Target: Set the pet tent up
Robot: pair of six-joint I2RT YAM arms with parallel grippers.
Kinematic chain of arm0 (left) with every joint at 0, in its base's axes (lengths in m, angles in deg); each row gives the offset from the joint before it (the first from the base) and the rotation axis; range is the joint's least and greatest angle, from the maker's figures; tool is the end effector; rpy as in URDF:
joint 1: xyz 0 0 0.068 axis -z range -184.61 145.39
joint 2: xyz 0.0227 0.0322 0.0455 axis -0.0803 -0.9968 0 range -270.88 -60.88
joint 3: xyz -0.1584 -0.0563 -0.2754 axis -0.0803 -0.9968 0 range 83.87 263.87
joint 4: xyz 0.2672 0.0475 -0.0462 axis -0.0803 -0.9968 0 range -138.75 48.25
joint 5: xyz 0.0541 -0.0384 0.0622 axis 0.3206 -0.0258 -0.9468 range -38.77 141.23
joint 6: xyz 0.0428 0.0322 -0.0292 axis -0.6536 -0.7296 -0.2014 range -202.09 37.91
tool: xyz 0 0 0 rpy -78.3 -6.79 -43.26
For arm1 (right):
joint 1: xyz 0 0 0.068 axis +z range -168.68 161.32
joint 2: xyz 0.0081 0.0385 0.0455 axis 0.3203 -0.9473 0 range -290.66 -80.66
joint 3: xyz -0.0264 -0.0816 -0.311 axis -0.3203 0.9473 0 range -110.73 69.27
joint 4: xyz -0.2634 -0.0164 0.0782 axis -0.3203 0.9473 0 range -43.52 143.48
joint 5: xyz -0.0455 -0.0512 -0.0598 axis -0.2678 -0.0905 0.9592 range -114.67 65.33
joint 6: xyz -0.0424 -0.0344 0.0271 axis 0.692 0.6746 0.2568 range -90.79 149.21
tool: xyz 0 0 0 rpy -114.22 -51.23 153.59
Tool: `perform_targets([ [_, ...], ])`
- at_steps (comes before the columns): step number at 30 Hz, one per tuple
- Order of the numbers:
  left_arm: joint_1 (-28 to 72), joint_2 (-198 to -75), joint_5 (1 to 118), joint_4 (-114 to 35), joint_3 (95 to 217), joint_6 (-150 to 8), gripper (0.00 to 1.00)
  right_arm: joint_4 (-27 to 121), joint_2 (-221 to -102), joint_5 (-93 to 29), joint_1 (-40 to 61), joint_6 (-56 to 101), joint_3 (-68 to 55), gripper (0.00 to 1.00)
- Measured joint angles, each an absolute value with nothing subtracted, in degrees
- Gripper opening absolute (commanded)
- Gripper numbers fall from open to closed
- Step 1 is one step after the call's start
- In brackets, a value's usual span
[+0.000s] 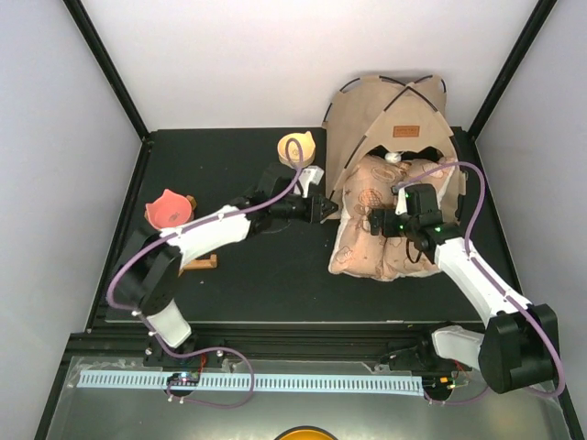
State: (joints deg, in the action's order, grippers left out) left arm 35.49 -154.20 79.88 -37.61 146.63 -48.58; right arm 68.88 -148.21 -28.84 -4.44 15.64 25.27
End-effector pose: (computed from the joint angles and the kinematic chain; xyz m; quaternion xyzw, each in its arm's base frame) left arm 0.2877 -0.2708 0.2971 0.1774 0.8147 -0.4742 0.2827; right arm 0.2364 0.0634 0.2702 -0.0191 0.9263 0.1229 0.3557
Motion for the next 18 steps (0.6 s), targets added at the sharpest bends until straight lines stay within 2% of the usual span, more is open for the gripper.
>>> perform_targets([
  [2, 34.2, -158.6, 80.5, -39.5, 150.0, -50.0, 0.14, 69.2, -148.7, -29.8, -4.1, 16.1, 24.7, 1.0],
  [6, 35.2, -165.7, 82.5, -41.0, 152.9, -51.6, 0.13, 69.9, -150.6, -31.4, -3.5, 16.6, 22.9, 1.0],
  [17, 40.9, -171.2, 85.5, -41.7, 155.7, -51.2, 0.12, 70.2, -155.0, -31.2, 1.6, 16.1, 20.5, 1.0],
  [18, 41.1, -171.3, 85.8, -41.3, 155.8, -51.0, 0.12, 70.1, -155.9, -30.3, 2.1, 15.7, 20.1, 0.97],
])
